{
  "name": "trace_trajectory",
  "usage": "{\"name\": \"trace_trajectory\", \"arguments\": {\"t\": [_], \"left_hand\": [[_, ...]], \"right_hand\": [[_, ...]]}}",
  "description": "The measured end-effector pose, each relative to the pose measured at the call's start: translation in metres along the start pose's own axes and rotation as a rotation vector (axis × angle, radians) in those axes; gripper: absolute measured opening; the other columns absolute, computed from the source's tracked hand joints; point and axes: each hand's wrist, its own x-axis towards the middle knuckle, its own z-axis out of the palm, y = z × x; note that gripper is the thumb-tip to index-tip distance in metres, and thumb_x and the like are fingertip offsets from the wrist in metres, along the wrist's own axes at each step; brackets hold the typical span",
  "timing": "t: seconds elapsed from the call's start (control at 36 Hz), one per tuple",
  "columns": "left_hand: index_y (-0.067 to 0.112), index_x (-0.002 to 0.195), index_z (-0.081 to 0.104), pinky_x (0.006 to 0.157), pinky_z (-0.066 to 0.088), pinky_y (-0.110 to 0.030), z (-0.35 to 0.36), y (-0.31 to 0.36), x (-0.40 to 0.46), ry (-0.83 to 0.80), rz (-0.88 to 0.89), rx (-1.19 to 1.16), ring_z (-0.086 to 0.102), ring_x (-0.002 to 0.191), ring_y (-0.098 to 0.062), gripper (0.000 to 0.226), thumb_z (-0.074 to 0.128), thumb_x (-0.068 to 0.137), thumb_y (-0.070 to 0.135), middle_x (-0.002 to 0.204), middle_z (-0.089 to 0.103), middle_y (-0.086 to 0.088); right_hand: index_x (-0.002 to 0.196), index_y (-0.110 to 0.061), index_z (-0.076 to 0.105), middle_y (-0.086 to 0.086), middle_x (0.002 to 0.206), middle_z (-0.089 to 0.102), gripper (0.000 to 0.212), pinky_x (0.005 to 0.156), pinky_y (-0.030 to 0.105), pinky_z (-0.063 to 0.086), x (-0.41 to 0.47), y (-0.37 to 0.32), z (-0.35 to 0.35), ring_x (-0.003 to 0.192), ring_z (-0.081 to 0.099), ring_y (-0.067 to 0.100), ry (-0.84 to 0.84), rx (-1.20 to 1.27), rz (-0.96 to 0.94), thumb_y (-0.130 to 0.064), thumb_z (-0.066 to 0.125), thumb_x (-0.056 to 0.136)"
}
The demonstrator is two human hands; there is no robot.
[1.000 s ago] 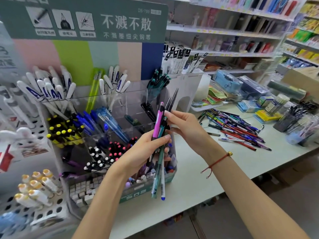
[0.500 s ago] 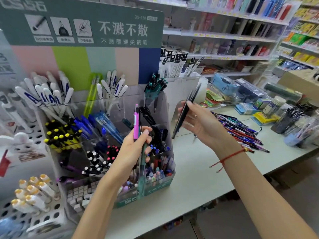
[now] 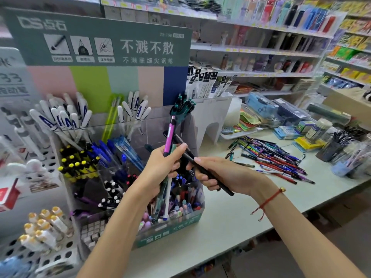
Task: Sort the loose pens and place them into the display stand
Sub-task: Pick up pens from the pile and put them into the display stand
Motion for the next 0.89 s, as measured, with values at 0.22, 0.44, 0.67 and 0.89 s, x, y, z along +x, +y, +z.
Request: {"name": "trace_trajectory", "arguments": {"t": [0.22, 0.44, 0.67, 0.89], "left_hand": [[0.017, 0.078, 0.037, 0.040, 0.027, -0.015, -0.011, -0.003, -0.002, 0.213, 0.073, -0.072, 0.028, 0.044, -0.004, 0.029, 0.058, 0.094, 0.027, 0.058, 0.026, 0.008], [0.021, 0.098, 0.056, 0.040, 0.026, -0.015, -0.020, -0.012, -0.010, 0.348, 0.069, -0.137, 0.029, 0.043, -0.002, 0.005, 0.053, 0.097, 0.025, 0.066, 0.032, 0.005], [0.013, 0.095, 0.051, 0.039, 0.025, -0.015, -0.028, -0.018, -0.012, 0.358, 0.025, -0.226, 0.027, 0.045, -0.003, 0.016, 0.052, 0.096, 0.030, 0.060, 0.031, 0.009], [0.013, 0.105, 0.054, 0.039, 0.029, -0.014, -0.025, -0.027, -0.010, 0.241, -0.062, -0.450, 0.030, 0.047, -0.004, 0.022, 0.052, 0.094, 0.032, 0.064, 0.034, 0.008]], "right_hand": [[0.111, -0.009, 0.065, 0.007, 0.081, 0.068, 0.023, 0.048, 0.012, 0.044, -0.011, 0.009, -0.022, 0.049, 0.048, 0.007, 0.277, 0.148, -0.177, -0.016, 0.057, 0.091], [0.097, -0.005, 0.070, 0.010, 0.070, 0.070, 0.012, 0.055, 0.013, 0.051, -0.002, -0.006, -0.034, 0.050, 0.061, 0.007, 0.712, -0.092, -0.347, -0.012, 0.066, 0.088], [0.082, -0.014, 0.077, 0.004, 0.059, 0.069, 0.013, 0.067, 0.035, 0.058, 0.016, -0.046, -0.064, 0.054, 0.066, 0.014, 0.824, -1.009, -0.357, -0.027, 0.073, 0.084], [0.093, -0.018, 0.070, -0.003, 0.085, 0.064, 0.024, 0.068, 0.026, 0.043, 0.081, -0.051, -0.031, 0.083, 0.059, 0.017, 0.778, -1.386, -0.366, -0.036, 0.077, 0.079]]}}
